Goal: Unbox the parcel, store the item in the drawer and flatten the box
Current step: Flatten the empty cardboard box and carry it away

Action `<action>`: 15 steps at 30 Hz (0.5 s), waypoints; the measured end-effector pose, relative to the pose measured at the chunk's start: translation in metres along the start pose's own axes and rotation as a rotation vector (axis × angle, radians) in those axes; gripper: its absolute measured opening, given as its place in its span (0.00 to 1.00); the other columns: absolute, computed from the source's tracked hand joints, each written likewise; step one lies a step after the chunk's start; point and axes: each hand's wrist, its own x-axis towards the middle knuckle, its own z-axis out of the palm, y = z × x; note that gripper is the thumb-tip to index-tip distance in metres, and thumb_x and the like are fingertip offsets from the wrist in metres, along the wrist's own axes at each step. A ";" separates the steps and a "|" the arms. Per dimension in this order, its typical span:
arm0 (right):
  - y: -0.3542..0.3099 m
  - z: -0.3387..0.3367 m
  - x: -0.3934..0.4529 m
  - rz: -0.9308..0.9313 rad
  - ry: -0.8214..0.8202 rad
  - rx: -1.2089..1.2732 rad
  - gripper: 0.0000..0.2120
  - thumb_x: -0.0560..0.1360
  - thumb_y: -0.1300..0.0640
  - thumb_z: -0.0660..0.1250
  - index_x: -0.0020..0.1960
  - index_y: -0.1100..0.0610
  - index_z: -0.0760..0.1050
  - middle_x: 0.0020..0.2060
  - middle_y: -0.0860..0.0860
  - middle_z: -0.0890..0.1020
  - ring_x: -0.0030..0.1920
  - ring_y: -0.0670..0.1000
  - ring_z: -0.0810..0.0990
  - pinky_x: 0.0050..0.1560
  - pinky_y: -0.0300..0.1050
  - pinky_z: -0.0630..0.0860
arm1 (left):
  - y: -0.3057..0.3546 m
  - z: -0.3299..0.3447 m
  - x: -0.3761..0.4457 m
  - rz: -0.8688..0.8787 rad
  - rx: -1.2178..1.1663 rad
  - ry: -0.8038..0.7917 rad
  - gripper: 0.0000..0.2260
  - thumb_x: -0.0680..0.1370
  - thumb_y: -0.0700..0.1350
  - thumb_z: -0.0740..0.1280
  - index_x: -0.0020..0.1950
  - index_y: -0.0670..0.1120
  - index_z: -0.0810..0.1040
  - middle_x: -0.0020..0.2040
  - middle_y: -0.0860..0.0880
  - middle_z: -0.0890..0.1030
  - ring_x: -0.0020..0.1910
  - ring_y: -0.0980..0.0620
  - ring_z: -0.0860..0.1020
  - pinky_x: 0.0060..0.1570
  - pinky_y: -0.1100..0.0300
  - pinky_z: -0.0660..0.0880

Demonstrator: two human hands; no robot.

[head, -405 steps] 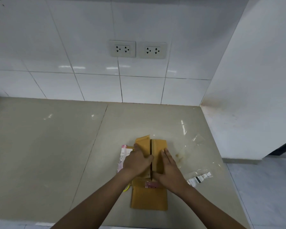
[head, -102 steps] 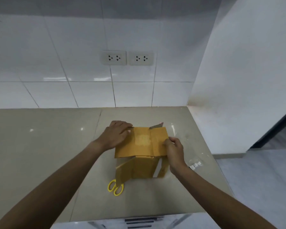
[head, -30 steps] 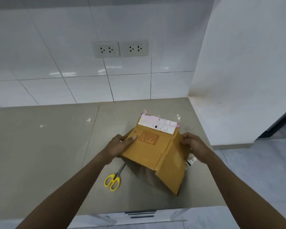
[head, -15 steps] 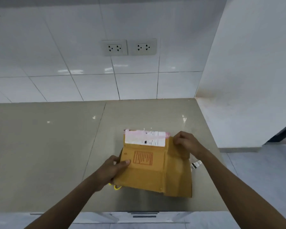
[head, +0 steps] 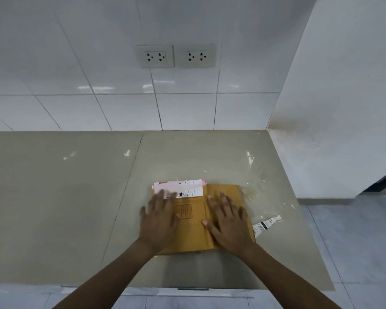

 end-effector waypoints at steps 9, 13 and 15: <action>-0.005 0.010 0.014 -0.062 -0.081 -0.160 0.30 0.74 0.30 0.49 0.68 0.44 0.69 0.70 0.53 0.70 0.69 0.59 0.68 0.62 0.69 0.63 | 0.007 0.048 0.028 0.027 0.124 -0.290 0.40 0.63 0.77 0.32 0.74 0.67 0.35 0.79 0.46 0.35 0.76 0.37 0.36 0.63 0.24 0.43; 0.001 0.019 0.021 -0.171 -0.101 -0.185 0.30 0.77 0.32 0.43 0.75 0.43 0.59 0.77 0.50 0.59 0.76 0.55 0.56 0.68 0.73 0.49 | 0.003 0.054 0.028 0.064 0.167 -0.244 0.38 0.69 0.78 0.40 0.76 0.64 0.51 0.79 0.41 0.52 0.77 0.34 0.51 0.58 0.20 0.52; 0.006 0.026 0.021 -0.173 -0.110 -0.189 0.30 0.78 0.32 0.44 0.76 0.44 0.58 0.76 0.50 0.59 0.76 0.54 0.57 0.69 0.72 0.50 | 0.000 0.060 0.028 0.076 0.187 -0.221 0.38 0.71 0.77 0.46 0.77 0.62 0.56 0.78 0.41 0.58 0.75 0.34 0.57 0.57 0.20 0.57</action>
